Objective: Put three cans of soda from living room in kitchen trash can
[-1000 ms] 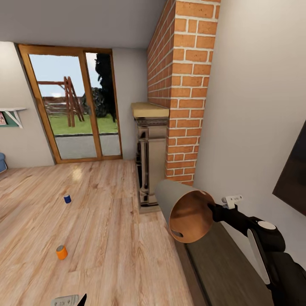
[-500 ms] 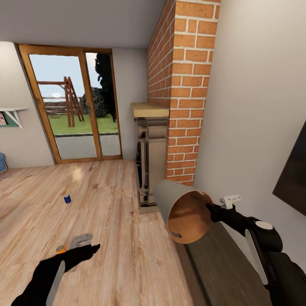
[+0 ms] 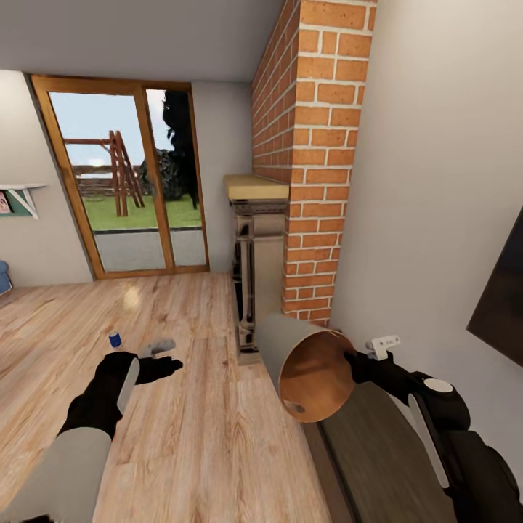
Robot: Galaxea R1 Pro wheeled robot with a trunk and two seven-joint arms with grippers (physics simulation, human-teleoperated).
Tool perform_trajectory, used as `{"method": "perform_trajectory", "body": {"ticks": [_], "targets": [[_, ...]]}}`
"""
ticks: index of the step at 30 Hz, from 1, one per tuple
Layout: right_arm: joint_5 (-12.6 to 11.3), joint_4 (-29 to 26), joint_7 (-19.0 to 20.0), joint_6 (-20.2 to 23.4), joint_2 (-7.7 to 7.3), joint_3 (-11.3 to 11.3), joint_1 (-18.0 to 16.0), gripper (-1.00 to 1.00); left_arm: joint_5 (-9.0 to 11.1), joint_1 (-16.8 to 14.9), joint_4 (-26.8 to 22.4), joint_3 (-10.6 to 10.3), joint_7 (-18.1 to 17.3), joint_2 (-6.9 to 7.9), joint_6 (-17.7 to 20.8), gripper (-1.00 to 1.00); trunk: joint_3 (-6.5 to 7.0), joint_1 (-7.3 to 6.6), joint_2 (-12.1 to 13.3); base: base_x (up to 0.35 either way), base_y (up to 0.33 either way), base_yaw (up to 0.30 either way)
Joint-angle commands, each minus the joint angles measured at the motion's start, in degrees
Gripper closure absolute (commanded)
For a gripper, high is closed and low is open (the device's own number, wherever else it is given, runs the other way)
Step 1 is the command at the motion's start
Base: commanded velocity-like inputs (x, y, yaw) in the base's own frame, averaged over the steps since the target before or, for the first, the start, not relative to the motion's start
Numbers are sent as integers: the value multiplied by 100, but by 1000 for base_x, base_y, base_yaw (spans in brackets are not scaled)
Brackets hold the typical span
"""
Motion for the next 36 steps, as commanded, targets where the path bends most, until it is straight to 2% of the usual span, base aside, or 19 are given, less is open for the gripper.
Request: {"method": "perform_trajectory", "body": {"ticks": [1, 5, 9, 13, 17, 36], "targets": [[-106, -1, 3, 13, 1, 5, -3, 100, 0, -6, 76, -2, 6, 1, -71, -100, -17, 22, -43, 0, 0, 0], [-105, 64, -64, 10, 1, 52, -3, 100, -4, -22, 645, -3, 23, 1, -567, -100, -89, 110, -203, 0, 0, 0], [-107, 90, -91, 8, 1, 67, -3, 100, 0, -25, 997, -8, 30, -2, -825, -100, -161, 198, -364, 0, 0, 0], [-107, 104, -108, 8, 1, 77, -3, 100, -6, -27, 1277, -101, 38, -3, -1072, -100, -233, 286, -524, 0, 0, 0], [-106, 136, -115, 7, 1, 85, -3, 100, -14, -28, 1601, -313, 74, -10, -1320, -100, -305, 374, -684, 0, 0, 0], [-152, 148, -112, -26, 1, 69, -3, 100, -15, -27, 1686, -379, 116, -12, -1393, -100, -646, 791, -1446, 0, 0, 0]]}}
